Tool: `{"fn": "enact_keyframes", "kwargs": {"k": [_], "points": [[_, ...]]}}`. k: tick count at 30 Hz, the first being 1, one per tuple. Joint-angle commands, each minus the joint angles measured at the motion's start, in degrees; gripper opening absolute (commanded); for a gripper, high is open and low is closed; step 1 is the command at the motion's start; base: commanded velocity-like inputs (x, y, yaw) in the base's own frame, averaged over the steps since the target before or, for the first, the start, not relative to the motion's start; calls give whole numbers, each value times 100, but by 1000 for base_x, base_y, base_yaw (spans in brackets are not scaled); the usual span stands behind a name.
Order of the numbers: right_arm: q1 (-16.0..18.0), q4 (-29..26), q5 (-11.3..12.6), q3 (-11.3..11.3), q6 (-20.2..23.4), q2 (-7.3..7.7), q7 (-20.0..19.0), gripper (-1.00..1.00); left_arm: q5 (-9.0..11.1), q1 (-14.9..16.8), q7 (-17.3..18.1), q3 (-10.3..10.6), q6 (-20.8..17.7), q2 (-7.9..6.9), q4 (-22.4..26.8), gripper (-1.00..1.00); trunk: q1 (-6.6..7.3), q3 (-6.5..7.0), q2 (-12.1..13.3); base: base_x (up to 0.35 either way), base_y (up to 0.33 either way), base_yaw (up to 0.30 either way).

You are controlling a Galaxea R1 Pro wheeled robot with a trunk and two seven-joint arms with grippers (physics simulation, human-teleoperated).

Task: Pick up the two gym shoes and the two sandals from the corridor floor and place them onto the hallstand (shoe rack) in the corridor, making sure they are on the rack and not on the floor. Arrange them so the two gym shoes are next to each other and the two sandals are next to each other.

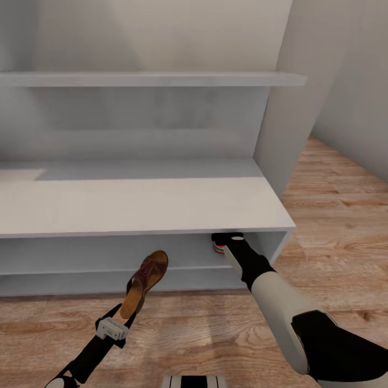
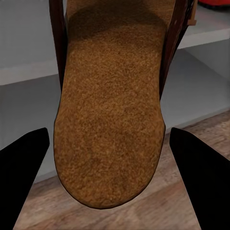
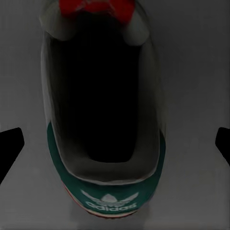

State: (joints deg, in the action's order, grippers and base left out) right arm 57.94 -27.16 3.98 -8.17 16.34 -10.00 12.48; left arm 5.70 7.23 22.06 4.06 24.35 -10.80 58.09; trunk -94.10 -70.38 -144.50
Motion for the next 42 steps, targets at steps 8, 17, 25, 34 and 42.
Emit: {"fn": "enact_keyframes", "kwargs": {"k": [8, 17, 25, 34, 42], "points": [[-1, 0, 3, 0, 0, 0, 0, 100, 9, 0, 0, -1, 0, 0, 0, -100, 0, 0, 0, 0, 0, 0], [-2, 0, 5, 0, 1, 0, 0, 100, 16, -1, -16, -5, 13, -1, 1, -100, 0, 0, 0, 0, 0, 0], [-2, 0, 6, 0, 1, 0, 0, 100, 19, -2, -30, -16, 30, -1, 1, -100, 0, 0, 0, -2, 0, 0], [-2, 0, 5, 0, 1, 0, 0, 100, 21, -2, -34, -19, 46, -1, -2, -100, 0, 0, 0, -160, 0, 0], [-1, 0, 6, 0, 1, 0, -1, 100, 25, -2, -35, -22, 44, -1, -5, -100, 0, 0, 0, -236, 0, 0]]}}
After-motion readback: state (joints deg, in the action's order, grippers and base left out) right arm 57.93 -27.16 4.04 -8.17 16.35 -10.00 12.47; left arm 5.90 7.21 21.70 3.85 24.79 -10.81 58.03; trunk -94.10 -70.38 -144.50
